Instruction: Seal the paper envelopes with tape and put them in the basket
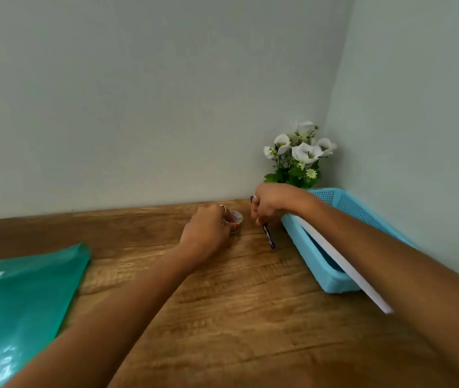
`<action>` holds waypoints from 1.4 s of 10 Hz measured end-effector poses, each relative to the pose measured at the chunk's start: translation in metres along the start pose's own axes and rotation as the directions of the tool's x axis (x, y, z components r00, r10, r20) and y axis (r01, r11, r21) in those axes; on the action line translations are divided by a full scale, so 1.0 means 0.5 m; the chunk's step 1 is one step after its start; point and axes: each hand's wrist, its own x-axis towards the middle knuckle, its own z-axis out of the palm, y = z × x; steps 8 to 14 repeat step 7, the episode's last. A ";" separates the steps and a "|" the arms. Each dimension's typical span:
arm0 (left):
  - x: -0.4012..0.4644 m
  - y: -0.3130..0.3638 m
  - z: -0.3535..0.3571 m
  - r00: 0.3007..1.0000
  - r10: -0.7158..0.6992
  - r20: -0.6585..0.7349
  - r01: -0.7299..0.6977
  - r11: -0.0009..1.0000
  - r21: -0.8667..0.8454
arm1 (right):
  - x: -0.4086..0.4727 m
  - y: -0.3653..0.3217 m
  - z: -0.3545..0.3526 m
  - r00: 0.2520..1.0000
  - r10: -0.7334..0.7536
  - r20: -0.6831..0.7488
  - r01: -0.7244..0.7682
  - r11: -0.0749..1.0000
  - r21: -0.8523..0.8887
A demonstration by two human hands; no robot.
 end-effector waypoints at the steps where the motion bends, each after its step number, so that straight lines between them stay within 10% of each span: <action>1: 0.008 -0.015 0.009 1.000 0.028 0.014 -0.028 0.999 -0.025 | 0.022 -0.011 0.014 0.998 -0.001 0.064 0.002 1.000 -0.007; 7: 0.005 -0.021 -0.059 0.945 -0.005 0.328 0.002 1.000 0.010 | 0.008 -0.043 -0.020 0.972 0.057 0.226 -0.048 0.998 -0.049; 14: 0.005 -0.021 -0.059 0.945 -0.005 0.328 0.002 1.000 0.010 | 0.008 -0.043 -0.020 0.972 0.057 0.226 -0.048 0.998 -0.049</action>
